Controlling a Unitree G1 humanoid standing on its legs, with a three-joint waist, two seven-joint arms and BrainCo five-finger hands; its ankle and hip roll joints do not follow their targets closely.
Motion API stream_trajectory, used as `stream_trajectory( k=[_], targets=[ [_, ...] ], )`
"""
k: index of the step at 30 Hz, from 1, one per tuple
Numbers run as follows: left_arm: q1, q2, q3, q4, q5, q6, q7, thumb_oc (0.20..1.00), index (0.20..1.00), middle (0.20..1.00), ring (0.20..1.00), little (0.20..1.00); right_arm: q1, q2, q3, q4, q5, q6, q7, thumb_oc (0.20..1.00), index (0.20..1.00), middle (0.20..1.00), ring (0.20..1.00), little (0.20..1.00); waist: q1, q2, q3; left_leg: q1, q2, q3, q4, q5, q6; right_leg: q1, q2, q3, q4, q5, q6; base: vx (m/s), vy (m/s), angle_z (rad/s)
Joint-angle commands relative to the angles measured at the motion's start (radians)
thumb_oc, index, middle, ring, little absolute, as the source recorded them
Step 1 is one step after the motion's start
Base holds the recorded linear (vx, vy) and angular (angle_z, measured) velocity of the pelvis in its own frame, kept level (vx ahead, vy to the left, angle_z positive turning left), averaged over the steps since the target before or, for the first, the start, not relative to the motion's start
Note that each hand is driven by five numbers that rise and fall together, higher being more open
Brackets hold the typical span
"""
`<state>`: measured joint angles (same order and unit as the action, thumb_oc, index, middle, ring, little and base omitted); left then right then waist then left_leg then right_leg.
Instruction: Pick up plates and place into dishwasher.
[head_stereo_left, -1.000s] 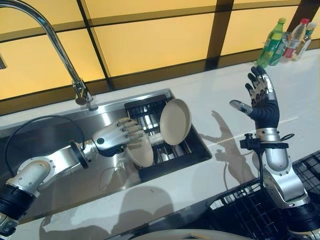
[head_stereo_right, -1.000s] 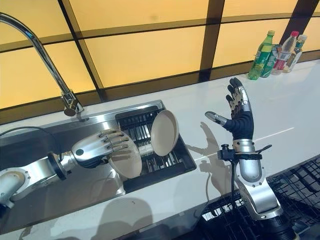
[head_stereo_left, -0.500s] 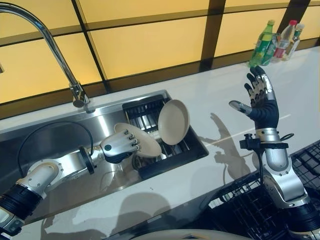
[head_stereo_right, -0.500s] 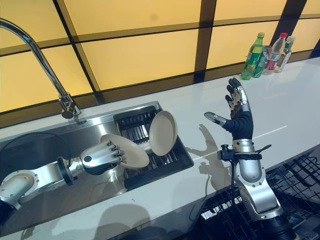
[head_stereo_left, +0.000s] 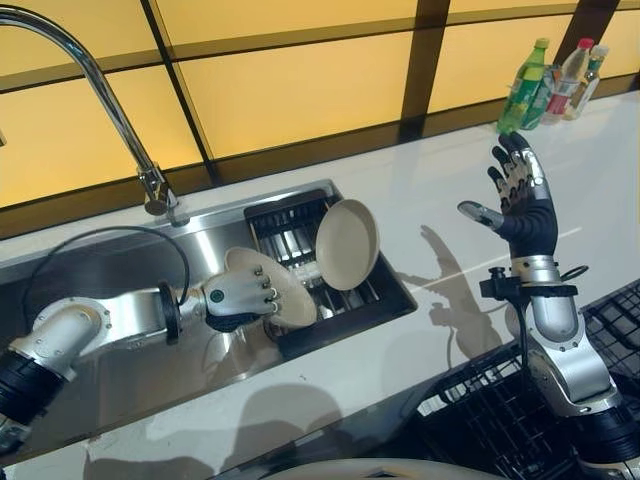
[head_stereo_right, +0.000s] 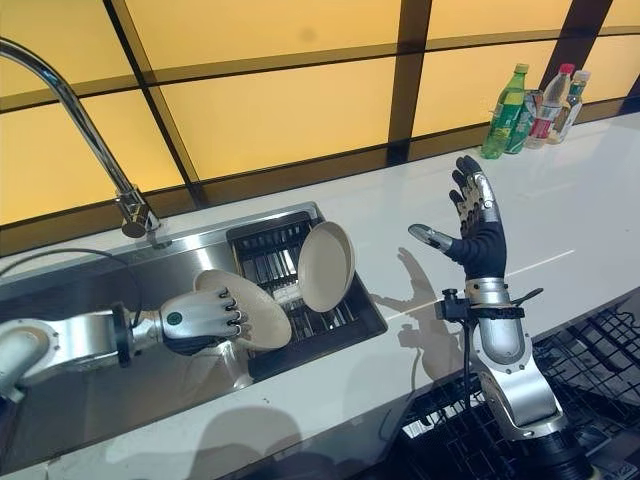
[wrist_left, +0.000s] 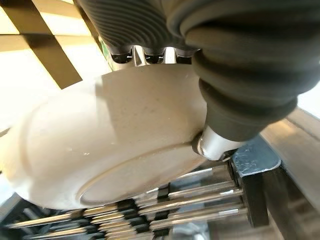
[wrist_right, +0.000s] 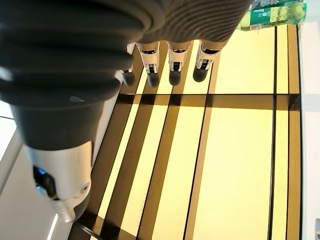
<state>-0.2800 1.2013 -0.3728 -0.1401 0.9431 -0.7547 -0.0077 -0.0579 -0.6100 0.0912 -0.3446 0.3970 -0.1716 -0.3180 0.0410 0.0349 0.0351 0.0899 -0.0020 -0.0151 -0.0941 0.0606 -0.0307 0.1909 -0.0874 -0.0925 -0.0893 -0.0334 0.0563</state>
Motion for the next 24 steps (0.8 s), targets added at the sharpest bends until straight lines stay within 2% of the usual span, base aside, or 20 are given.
stream_trajectory(
  k=[1,2,3,5,7,9,11,13,14,16,19,22,24],
  targets=[
    [-0.082,0.051,0.061,-0.018,-0.179,0.018,-0.237,0.200,0.200,0.200,0.200,0.200,-0.068,-0.079,0.001,-0.061,0.030,-0.006,-0.017,1.000,1.000,1.000,1.000,1.000,0.015,0.019,-0.043,0.029,0.050,0.023,0.013,-0.098,-0.010,-0.112,-0.082,-0.027,0.017,0.072,0.093,0.00,0.000,0.00],
    [-0.094,0.057,0.061,-0.031,-0.210,0.026,-0.290,0.200,0.200,0.200,0.200,0.200,-0.069,-0.080,0.002,-0.064,0.030,-0.004,-0.020,1.000,1.000,1.000,1.000,1.000,0.016,0.020,-0.043,0.028,0.049,0.021,0.014,-0.098,-0.010,-0.113,-0.083,-0.029,0.019,0.072,0.094,0.00,0.000,0.00],
    [-0.120,0.065,0.055,-0.056,-0.271,0.058,-0.398,0.200,0.200,0.200,0.200,0.200,-0.075,-0.081,0.002,-0.069,0.031,0.004,-0.025,1.000,1.000,1.000,1.000,1.000,0.018,0.022,-0.044,0.026,0.048,0.018,0.014,-0.097,-0.010,-0.114,-0.083,-0.033,0.020,0.072,0.094,-0.03,-0.019,0.03],
    [-0.152,0.067,0.042,-0.071,-0.336,0.104,-0.512,0.200,0.200,0.200,0.200,0.200,-0.087,-0.080,0.005,-0.072,0.032,0.015,-0.031,1.000,1.000,1.000,1.000,1.000,0.020,0.023,-0.045,0.024,0.046,0.015,0.016,-0.097,-0.012,-0.113,-0.085,-0.037,0.020,0.072,0.095,-0.02,-0.023,0.07],
    [-0.183,0.063,0.033,-0.093,-0.382,0.153,-0.548,0.200,0.200,0.200,0.200,0.200,-0.105,-0.077,0.013,-0.072,0.029,0.027,-0.042,1.000,1.000,1.000,1.000,1.000,0.024,0.022,-0.046,0.024,0.044,0.010,0.018,-0.097,-0.013,-0.110,-0.085,-0.040,0.020,0.071,0.094,-0.01,-0.023,0.08],
    [-0.215,0.056,0.025,-0.103,-0.404,0.199,-0.505,0.200,0.200,0.200,0.200,0.200,-0.116,-0.074,0.017,-0.068,0.027,0.033,-0.050,1.000,1.000,1.000,1.000,1.000,0.025,0.021,-0.047,0.025,0.043,0.006,0.016,-0.097,-0.013,-0.109,-0.085,-0.042,0.020,0.070,0.094,-0.01,-0.019,0.05],
    [-0.226,0.046,0.044,-0.107,-0.433,0.248,-0.396,0.200,0.200,0.200,0.200,0.200,-0.109,-0.070,0.012,-0.071,0.018,0.030,-0.042,1.000,1.000,1.000,1.000,1.000,0.029,0.021,-0.050,0.024,0.042,0.004,0.015,-0.097,-0.012,-0.107,-0.084,-0.045,0.018,0.067,0.093,-0.02,-0.016,0.03],
    [-0.193,0.036,0.117,-0.121,-0.493,0.262,-0.271,0.200,0.200,0.200,0.200,0.200,-0.080,-0.066,-0.017,-0.083,0.010,0.013,-0.011,1.000,1.000,1.000,1.000,1.000,0.037,0.017,-0.055,0.020,0.043,0.001,0.013,-0.098,-0.011,-0.107,-0.083,-0.050,0.015,0.063,0.093,0.00,0.000,0.00],
    [-0.174,0.032,0.146,-0.128,-0.514,0.262,-0.244,0.200,0.200,0.200,0.200,0.200,-0.073,-0.065,-0.024,-0.087,0.007,0.007,-0.001,1.000,1.000,1.000,1.000,1.000,0.038,0.017,-0.056,0.019,0.043,-0.001,0.013,-0.098,-0.011,-0.107,-0.083,-0.051,0.015,0.062,0.093,-0.04,-0.018,0.02],
    [-0.096,0.003,0.269,-0.147,-0.580,0.231,-0.138,0.200,0.200,0.200,0.200,0.200,-0.044,-0.053,-0.059,-0.096,-0.008,-0.027,0.049,1.000,1.000,1.000,1.000,1.000,0.049,0.010,-0.060,0.015,0.044,-0.007,0.012,-0.097,-0.011,-0.108,-0.082,-0.057,0.014,0.059,0.091,-0.05,-0.017,0.01],
    [0.010,-0.054,0.401,-0.160,-0.631,0.153,-0.056,0.200,0.200,0.200,0.200,0.200,-0.034,-0.042,-0.086,-0.104,-0.032,-0.064,0.123,1.000,1.000,1.000,1.000,1.000,0.062,0.002,-0.066,0.012,0.044,-0.019,0.008,-0.097,-0.011,-0.109,-0.080,-0.062,0.013,0.056,0.089,-0.04,-0.012,0.02],
    [0.051,-0.122,0.466,-0.179,-0.714,0.130,-0.049,0.200,0.200,0.200,0.200,0.200,-0.052,-0.043,-0.077,-0.117,-0.056,-0.081,0.216,1.000,1.000,1.000,1.000,1.000,0.073,-0.008,-0.076,0.012,0.043,-0.030,0.007,-0.106,-0.011,-0.105,-0.077,-0.066,0.009,0.046,0.087,0.00,-0.007,0.06],
    [0.063,-0.177,0.488,-0.181,-0.791,0.132,-0.081,0.200,0.200,0.200,0.200,0.200,-0.076,-0.049,-0.052,-0.131,-0.064,-0.081,0.342,1.000,1.000,1.000,1.000,1.000,0.083,-0.017,-0.084,0.010,0.043,-0.036,0.007,-0.106,-0.011,-0.104,-0.076,-0.071,0.008,0.043,0.085,-0.03,-0.014,0.11]
  ],
)
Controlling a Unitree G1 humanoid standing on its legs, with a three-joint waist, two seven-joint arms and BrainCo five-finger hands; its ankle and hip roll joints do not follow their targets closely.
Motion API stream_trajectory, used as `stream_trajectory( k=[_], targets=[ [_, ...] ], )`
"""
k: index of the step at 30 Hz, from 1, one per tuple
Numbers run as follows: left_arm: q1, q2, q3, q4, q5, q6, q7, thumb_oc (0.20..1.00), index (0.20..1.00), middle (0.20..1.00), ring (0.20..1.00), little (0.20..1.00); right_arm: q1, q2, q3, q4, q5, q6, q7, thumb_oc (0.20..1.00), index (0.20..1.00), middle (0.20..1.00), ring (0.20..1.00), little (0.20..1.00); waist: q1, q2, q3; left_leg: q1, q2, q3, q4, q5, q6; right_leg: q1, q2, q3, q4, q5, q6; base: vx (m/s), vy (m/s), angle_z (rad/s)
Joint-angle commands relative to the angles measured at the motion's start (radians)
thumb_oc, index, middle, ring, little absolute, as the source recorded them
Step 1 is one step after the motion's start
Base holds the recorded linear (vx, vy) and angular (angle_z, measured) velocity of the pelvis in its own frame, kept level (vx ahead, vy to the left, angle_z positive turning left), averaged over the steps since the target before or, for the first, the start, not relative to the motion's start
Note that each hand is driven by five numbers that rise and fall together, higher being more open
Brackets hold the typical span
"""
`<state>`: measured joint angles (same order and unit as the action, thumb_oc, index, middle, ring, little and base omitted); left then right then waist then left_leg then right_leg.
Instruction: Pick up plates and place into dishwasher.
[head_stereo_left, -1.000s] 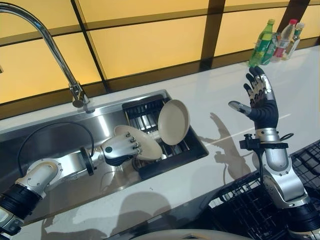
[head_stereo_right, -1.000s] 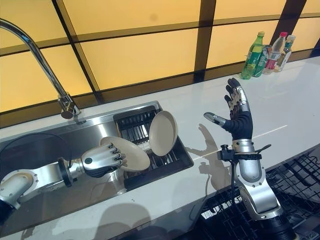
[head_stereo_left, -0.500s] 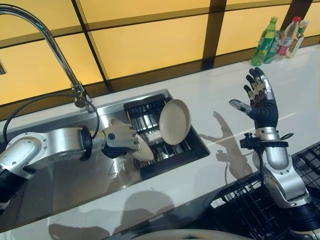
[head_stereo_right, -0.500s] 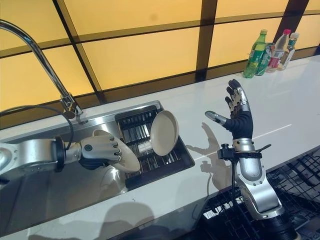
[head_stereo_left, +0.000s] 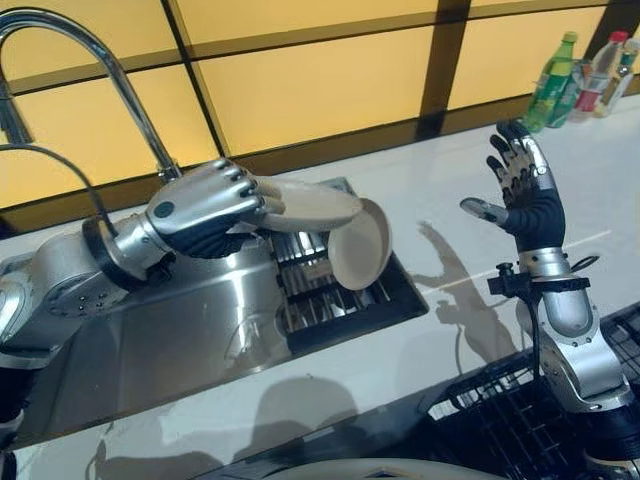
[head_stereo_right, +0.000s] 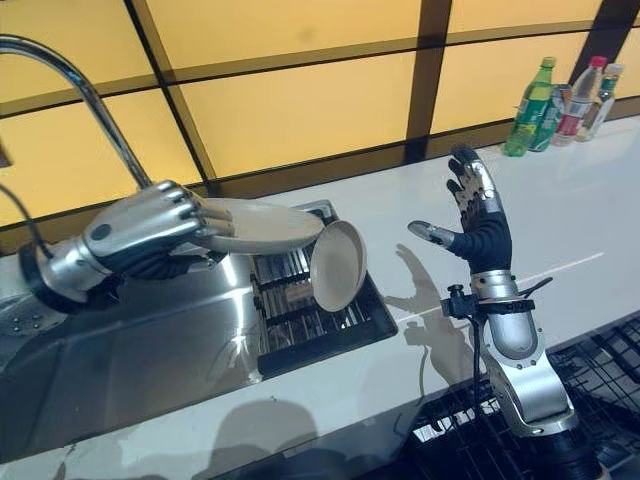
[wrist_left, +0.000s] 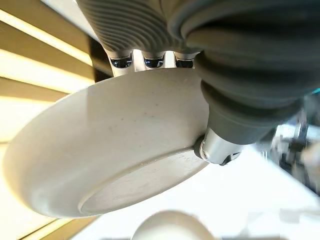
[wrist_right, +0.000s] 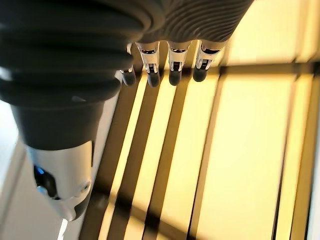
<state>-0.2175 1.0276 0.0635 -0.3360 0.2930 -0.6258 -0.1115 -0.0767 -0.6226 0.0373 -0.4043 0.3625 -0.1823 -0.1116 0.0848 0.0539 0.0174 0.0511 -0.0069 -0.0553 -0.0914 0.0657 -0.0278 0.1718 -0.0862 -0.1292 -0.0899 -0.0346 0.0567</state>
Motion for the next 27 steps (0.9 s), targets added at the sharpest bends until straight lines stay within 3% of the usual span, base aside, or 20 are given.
stream_trajectory(
  k=[1,4,12,19,23,27],
  targets=[
    [0.000,-0.022,0.053,0.010,-0.175,0.012,0.007,0.200,0.200,0.200,0.200,0.200,-0.069,-0.042,0.015,-0.077,-0.018,-0.070,0.189,1.000,1.000,1.000,1.000,1.000,0.043,-0.040,-0.070,0.047,0.047,0.002,0.004,-0.111,-0.014,-0.085,-0.077,-0.036,0.008,0.044,0.084,-0.03,-0.015,0.04],
    [-0.012,-0.073,0.038,-0.006,-0.256,0.031,-0.057,0.200,0.200,0.200,0.200,0.200,-0.110,-0.062,0.061,-0.088,-0.019,-0.055,0.332,1.000,1.000,1.000,1.000,1.000,0.051,-0.052,-0.078,0.046,0.047,-0.004,0.004,-0.110,-0.017,-0.083,-0.075,-0.043,0.008,0.043,0.082,-0.03,-0.013,0.06],
    [-0.051,-0.133,-0.028,-0.049,-0.405,0.126,-0.150,0.200,0.200,0.200,0.200,0.200,-0.199,-0.125,0.136,-0.119,-0.022,-0.053,0.451,1.000,1.000,1.000,1.000,1.000,0.058,-0.069,-0.082,0.048,0.047,-0.005,0.005,-0.104,-0.020,-0.077,-0.062,-0.048,0.009,0.039,0.066,-0.01,-0.008,0.04],
    [-0.075,-0.183,-0.074,-0.068,-0.538,0.138,-0.251,0.200,0.200,0.200,0.200,0.200,-0.264,-0.113,0.186,-0.141,-0.069,-0.049,0.433,1.000,1.000,1.000,1.000,1.000,0.065,-0.069,-0.076,0.056,0.044,-0.012,0.006,-0.105,-0.017,-0.064,-0.059,-0.048,0.008,0.037,0.058,0.00,0.000,0.00],
    [-0.078,-0.199,-0.099,-0.110,-0.653,0.116,-0.433,0.200,0.200,0.200,0.200,0.200,-0.268,-0.108,0.177,-0.144,-0.085,-0.049,0.412,1.000,1.000,1.000,1.000,1.000,0.065,-0.064,-0.077,0.059,0.041,-0.012,0.008,-0.106,-0.015,-0.059,-0.060,-0.047,0.007,0.038,0.057,0.00,0.000,0.00],
    [-0.110,-0.181,-0.118,-0.132,-0.719,0.160,-0.535,0.200,0.200,0.200,0.200,0.200,-0.264,-0.121,0.163,-0.146,-0.097,-0.040,0.391,1.000,1.000,1.000,1.000,1.000,0.056,-0.060,-0.077,0.062,0.037,-0.007,0.011,-0.109,-0.013,-0.057,-0.064,-0.043,0.008,0.039,0.058,0.00,0.000,0.00]
  ],
)
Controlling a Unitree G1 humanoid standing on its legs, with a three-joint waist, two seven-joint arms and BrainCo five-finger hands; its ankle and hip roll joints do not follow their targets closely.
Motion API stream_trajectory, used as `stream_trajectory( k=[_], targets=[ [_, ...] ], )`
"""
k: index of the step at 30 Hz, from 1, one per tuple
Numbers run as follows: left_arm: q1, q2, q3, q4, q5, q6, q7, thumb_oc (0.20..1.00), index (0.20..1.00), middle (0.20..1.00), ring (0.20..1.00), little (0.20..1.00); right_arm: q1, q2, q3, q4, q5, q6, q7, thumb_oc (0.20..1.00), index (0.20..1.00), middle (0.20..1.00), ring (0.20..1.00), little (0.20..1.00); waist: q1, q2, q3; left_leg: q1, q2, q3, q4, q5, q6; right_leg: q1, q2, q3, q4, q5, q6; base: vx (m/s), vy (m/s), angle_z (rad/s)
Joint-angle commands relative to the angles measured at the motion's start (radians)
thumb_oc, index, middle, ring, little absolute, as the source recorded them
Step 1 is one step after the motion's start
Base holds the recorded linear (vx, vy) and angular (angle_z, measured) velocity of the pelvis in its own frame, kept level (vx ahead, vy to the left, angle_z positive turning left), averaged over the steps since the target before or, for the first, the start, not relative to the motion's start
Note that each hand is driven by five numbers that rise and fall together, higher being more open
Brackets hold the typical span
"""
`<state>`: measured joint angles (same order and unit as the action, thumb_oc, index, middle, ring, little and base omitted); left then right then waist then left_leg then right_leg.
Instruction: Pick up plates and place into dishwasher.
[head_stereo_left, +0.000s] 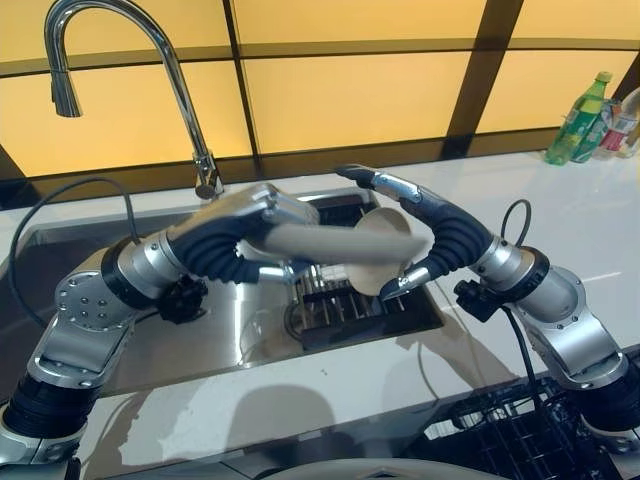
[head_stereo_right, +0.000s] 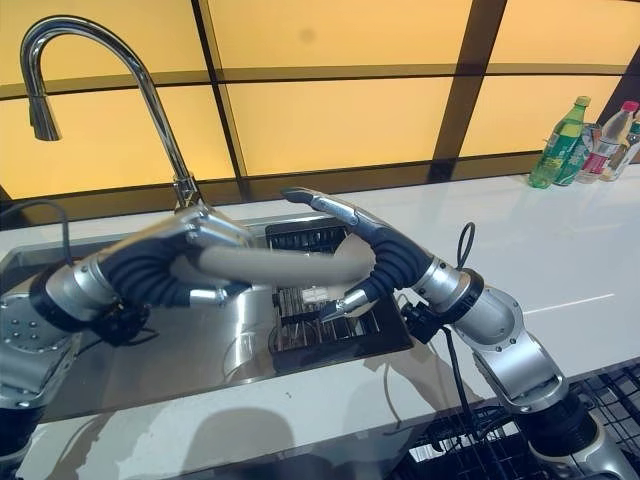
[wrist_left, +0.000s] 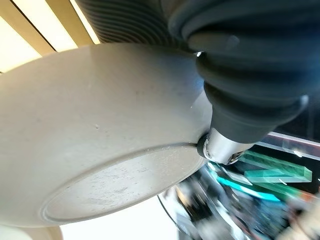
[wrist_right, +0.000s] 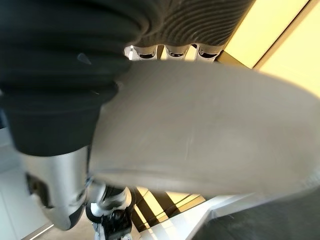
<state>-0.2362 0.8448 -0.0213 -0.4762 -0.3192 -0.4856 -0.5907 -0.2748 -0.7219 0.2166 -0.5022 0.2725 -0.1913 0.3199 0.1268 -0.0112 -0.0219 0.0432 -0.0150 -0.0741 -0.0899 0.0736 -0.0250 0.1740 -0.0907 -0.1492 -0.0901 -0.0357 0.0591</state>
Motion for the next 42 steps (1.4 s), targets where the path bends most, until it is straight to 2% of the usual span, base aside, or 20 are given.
stream_trajectory(
  k=[1,9,13,16,20,21,22,23,24,33,42],
  targets=[
    [-0.099,0.004,-0.039,0.009,-0.118,0.031,-0.068,0.200,0.200,0.200,0.200,0.200,-0.066,-0.025,-0.018,-0.048,-0.007,-0.031,-0.049,1.000,1.000,1.000,1.000,1.000,0.012,0.007,-0.038,0.072,0.044,0.013,0.009,-0.117,-0.014,-0.058,-0.059,-0.021,0.009,0.040,0.055,0.00,0.000,0.00],
    [-0.089,0.011,-0.033,0.028,-0.155,0.046,-0.137,0.200,0.200,0.200,0.200,0.200,-0.026,-0.034,-0.090,-0.028,-0.061,-0.034,-0.140,1.000,1.000,1.000,1.000,1.000,0.003,0.016,-0.036,0.077,0.035,0.016,0.014,-0.122,-0.007,-0.052,-0.066,-0.013,0.009,0.044,0.058,0.00,0.000,0.00],
    [-0.080,0.018,-0.017,0.019,-0.170,0.054,-0.137,0.200,0.200,0.200,0.200,0.200,-0.015,-0.040,-0.121,-0.020,-0.049,-0.027,-0.160,1.000,1.000,1.000,1.000,1.000,0.002,0.017,-0.037,0.079,0.033,0.017,0.014,-0.124,-0.003,-0.051,-0.070,-0.013,0.009,0.045,0.060,0.00,0.000,0.00],
    [-0.074,0.009,0.001,0.019,-0.183,0.061,-0.143,0.200,0.200,0.200,0.200,0.200,0.008,-0.024,-0.141,-0.028,0.021,-0.018,-0.090,1.000,1.000,1.000,1.000,1.000,-0.003,0.019,-0.037,0.079,0.029,0.016,0.014,-0.125,0.002,-0.053,-0.071,-0.005,0.010,0.045,0.060,0.00,0.000,0.00],
    [-0.083,-0.005,-0.008,0.024,-0.174,0.061,-0.129,0.200,0.200,0.200,0.200,0.200,0.014,-0.006,-0.100,-0.052,0.157,0.074,0.032,1.000,1.000,1.000,1.000,1.000,-0.007,0.017,-0.035,0.079,0.029,0.019,0.016,-0.125,0.003,-0.053,-0.070,0.003,0.009,0.044,0.059,0.00,0.000,0.00],
    [-0.084,-0.011,-0.013,0.027,-0.167,0.056,-0.123,0.200,0.200,0.200,0.200,0.200,0.017,0.002,-0.077,-0.059,0.212,0.099,0.069,0.746,0.746,0.746,0.746,0.746,-0.007,0.015,-0.034,0.079,0.029,0.021,0.017,-0.124,0.002,-0.052,-0.071,0.003,0.009,0.044,0.058,0.00,0.000,0.00],
    [-0.085,-0.013,-0.021,0.029,-0.158,0.050,-0.116,0.200,0.200,0.200,0.200,0.200,0.020,0.007,-0.060,-0.062,0.236,0.104,0.075,0.548,0.548,0.548,0.548,0.548,-0.008,0.015,-0.032,0.079,0.031,0.022,0.018,-0.124,0.001,-0.051,-0.070,0.003,0.009,0.044,0.058,0.00,0.000,0.00],
    [-0.085,-0.015,-0.027,0.032,-0.149,0.044,-0.109,0.200,0.200,0.200,0.200,0.200,0.024,0.013,-0.048,-0.065,0.252,0.106,0.079,0.451,0.451,0.451,0.451,0.451,-0.008,0.014,-0.031,0.080,0.031,0.023,0.018,-0.123,0.000,-0.051,-0.070,0.003,0.009,0.044,0.057,0.00,0.000,0.00],
    [-0.083,-0.017,-0.033,0.034,-0.141,0.036,-0.103,0.200,0.200,0.200,0.200,0.200,0.027,0.025,-0.030,-0.063,0.258,0.106,0.086,0.200,0.200,0.200,0.200,0.200,-0.008,0.012,-0.029,0.080,0.032,0.024,0.021,-0.123,0.000,-0.050,-0.070,0.004,0.009,0.044,0.056,0.00,0.000,0.00],
    [-0.054,-0.019,-0.023,0.025,-0.126,0.002,-0.051,0.200,0.200,0.200,0.200,0.200,0.066,0.072,0.014,-0.066,0.285,0.120,0.119,0.200,0.200,0.200,0.200,0.200,-0.004,0.011,-0.024,0.073,0.035,0.028,0.030,-0.120,-0.003,-0.050,-0.064,0.005,0.009,0.043,0.052,0.00,0.000,0.00],
    [-0.040,-0.047,-0.013,0.029,-0.101,-0.020,0.015,0.200,0.200,0.200,0.200,0.200,0.076,0.103,0.031,-0.052,0.256,0.137,0.061,0.200,0.200,0.200,0.200,0.200,0.001,0.014,-0.018,0.076,0.038,0.026,0.022,-0.111,-0.007,-0.046,-0.064,-0.006,0.009,0.043,0.050,0.00,0.000,0.00]
  ],
)
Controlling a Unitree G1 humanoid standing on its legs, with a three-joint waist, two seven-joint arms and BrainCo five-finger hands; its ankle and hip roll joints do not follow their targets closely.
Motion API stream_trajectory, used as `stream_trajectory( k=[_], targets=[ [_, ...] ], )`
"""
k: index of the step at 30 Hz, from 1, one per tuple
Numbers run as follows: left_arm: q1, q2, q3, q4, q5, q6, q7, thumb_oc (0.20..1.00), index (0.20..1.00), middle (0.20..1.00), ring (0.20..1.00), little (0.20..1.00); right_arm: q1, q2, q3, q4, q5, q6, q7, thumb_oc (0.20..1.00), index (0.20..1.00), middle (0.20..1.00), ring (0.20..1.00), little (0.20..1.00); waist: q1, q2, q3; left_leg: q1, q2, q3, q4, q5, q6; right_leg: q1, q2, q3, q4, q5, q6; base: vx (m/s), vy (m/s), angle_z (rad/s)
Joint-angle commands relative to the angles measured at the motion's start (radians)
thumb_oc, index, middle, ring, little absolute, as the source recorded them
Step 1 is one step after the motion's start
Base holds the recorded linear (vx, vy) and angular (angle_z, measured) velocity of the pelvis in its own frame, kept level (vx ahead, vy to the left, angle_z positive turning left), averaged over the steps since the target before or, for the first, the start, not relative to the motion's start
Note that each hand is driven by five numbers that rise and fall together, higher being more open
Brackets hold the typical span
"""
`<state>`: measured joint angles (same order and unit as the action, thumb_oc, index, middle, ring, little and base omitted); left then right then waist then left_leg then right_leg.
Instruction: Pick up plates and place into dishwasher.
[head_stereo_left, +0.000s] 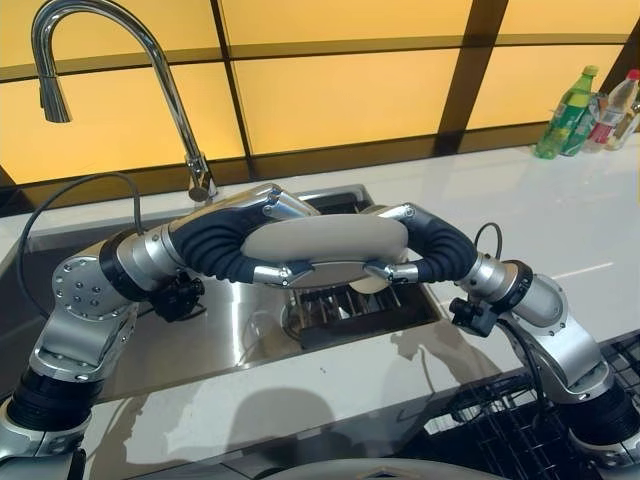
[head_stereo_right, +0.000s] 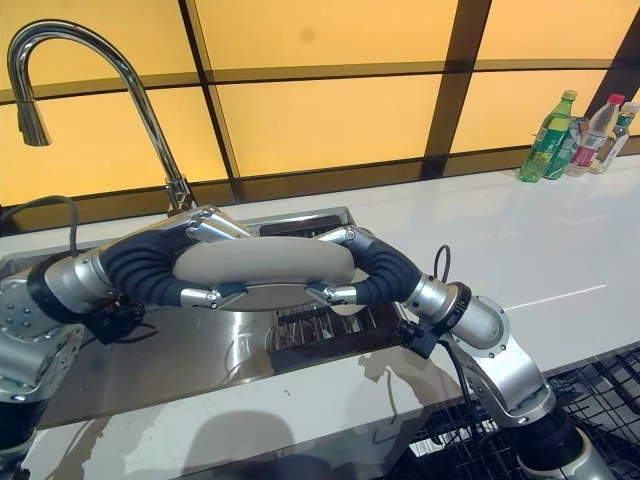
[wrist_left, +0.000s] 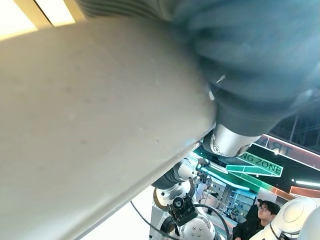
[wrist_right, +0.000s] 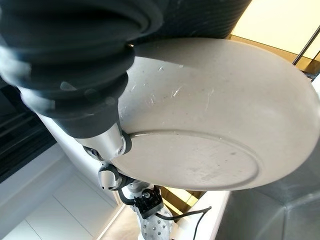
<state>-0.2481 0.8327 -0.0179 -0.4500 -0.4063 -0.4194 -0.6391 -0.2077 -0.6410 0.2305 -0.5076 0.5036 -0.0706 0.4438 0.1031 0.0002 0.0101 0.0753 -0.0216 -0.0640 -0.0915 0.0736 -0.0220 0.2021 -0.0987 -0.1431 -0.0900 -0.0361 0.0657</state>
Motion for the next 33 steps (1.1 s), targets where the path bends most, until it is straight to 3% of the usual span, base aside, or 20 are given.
stream_trajectory(
  k=[1,7,10,11,12,13,18,23,28,33],
  targets=[
    [-0.026,-0.037,-0.015,0.002,-0.013,-0.087,0.068,0.200,0.200,0.200,0.200,0.200,0.011,0.026,0.016,-0.044,0.022,0.014,-0.068,0.200,0.200,0.200,0.200,0.200,0.025,0.003,-0.049,0.044,0.045,0.015,0.023,-0.111,-0.010,-0.074,-0.056,-0.013,0.009,0.043,0.044,0.00,0.000,0.00],
    [-0.010,-0.065,-0.001,0.006,0.004,-0.096,0.117,0.200,0.200,0.200,0.200,0.200,0.016,0.061,-0.004,-0.036,0.015,-0.015,-0.121,0.200,0.200,0.200,0.200,0.200,0.024,0.005,-0.051,0.045,0.047,0.020,0.020,-0.111,-0.010,-0.077,-0.057,-0.015,0.008,0.044,0.045,-0.03,0.003,0.00],
    [-0.006,-0.089,0.005,0.025,0.049,-0.066,0.227,0.200,0.200,0.200,0.200,0.200,0.008,0.082,-0.011,-0.018,0.000,-0.024,-0.161,0.200,0.200,0.200,0.200,0.200,0.023,0.006,-0.052,0.046,0.045,0.021,0.020,-0.113,-0.008,-0.077,-0.056,-0.011,0.007,0.043,0.044,-0.03,0.018,0.00],
    [-0.001,-0.097,0.011,0.032,0.066,-0.061,0.256,0.501,0.501,0.501,0.501,0.501,0.010,0.088,-0.016,-0.015,-0.007,-0.028,-0.169,0.200,0.200,0.200,0.200,0.200,0.023,0.006,-0.052,0.046,0.044,0.021,0.020,-0.113,-0.007,-0.078,-0.056,-0.009,0.007,0.043,0.044,-0.03,0.017,0.00],
    [0.012,-0.105,0.024,0.046,0.101,-0.061,0.320,0.871,0.871,0.871,0.871,0.871,0.014,0.092,-0.027,-0.008,-0.013,-0.031,-0.182,0.200,0.200,0.200,0.200,0.200,0.023,0.006,-0.053,0.047,0.044,0.022,0.019,-0.114,-0.006,-0.078,-0.055,-0.007,0.006,0.042,0.044,-0.04,0.012,0.00],
    [0.021,-0.109,0.038,0.057,0.126,-0.063,0.376,1.000,1.000,1.000,1.000,1.000,0.019,0.098,-0.037,-0.004,-0.025,-0.032,-0.189,0.200,0.200,0.200,0.200,0.200,0.023,0.006,-0.053,0.047,0.044,0.021,0.019,-0.114,-0.006,-0.078,-0.054,-0.005,0.007,0.042,0.043,-0.04,0.008,0.00],
    [0.058,-0.132,0.122,0.110,0.137,-0.066,0.590,1.000,1.000,1.000,1.000,1.000,0.038,0.101,-0.091,0.015,-0.088,-0.041,-0.224,0.200,0.200,0.200,0.200,0.200,0.020,0.001,-0.061,0.035,0.040,0.021,0.023,-0.108,0.000,-0.089,-0.052,0.007,0.007,0.046,0.039,-0.06,0.004,0.00],
    [0.087,-0.152,0.192,0.116,0.155,-0.051,0.736,1.000,1.000,1.000,1.000,1.000,0.035,0.081,-0.161,0.026,-0.125,-0.023,-0.261,0.200,0.200,0.200,0.200,0.200,0.012,-0.001,-0.063,0.030,0.038,0.022,0.028,-0.110,0.001,-0.094,-0.049,0.015,0.013,0.043,0.034,-0.04,0.009,0.00],
    [0.085,-0.166,0.211,0.105,0.172,-0.042,0.794,1.000,1.000,1.000,1.000,1.000,0.024,0.055,-0.193,0.029,-0.145,-0.010,-0.286,0.200,0.200,0.200,0.200,0.200,0.001,-0.001,-0.058,0.032,0.036,0.022,0.031,-0.114,0.002,-0.099,-0.047,0.025,0.023,0.038,0.030,-0.04,0.024,0.00],
    [0.088,-0.179,0.209,0.107,0.150,-0.038,0.776,1.000,1.000,1.000,1.000,1.000,0.028,0.030,-0.225,0.052,-0.219,-0.009,-0.327,0.200,0.200,0.200,0.200,0.200,-0.010,-0.003,-0.054,0.038,0.037,0.028,0.030,-0.118,0.002,-0.098,-0.046,0.034,0.028,0.035,0.031,-0.02,0.035,-0.03]
  ],
)
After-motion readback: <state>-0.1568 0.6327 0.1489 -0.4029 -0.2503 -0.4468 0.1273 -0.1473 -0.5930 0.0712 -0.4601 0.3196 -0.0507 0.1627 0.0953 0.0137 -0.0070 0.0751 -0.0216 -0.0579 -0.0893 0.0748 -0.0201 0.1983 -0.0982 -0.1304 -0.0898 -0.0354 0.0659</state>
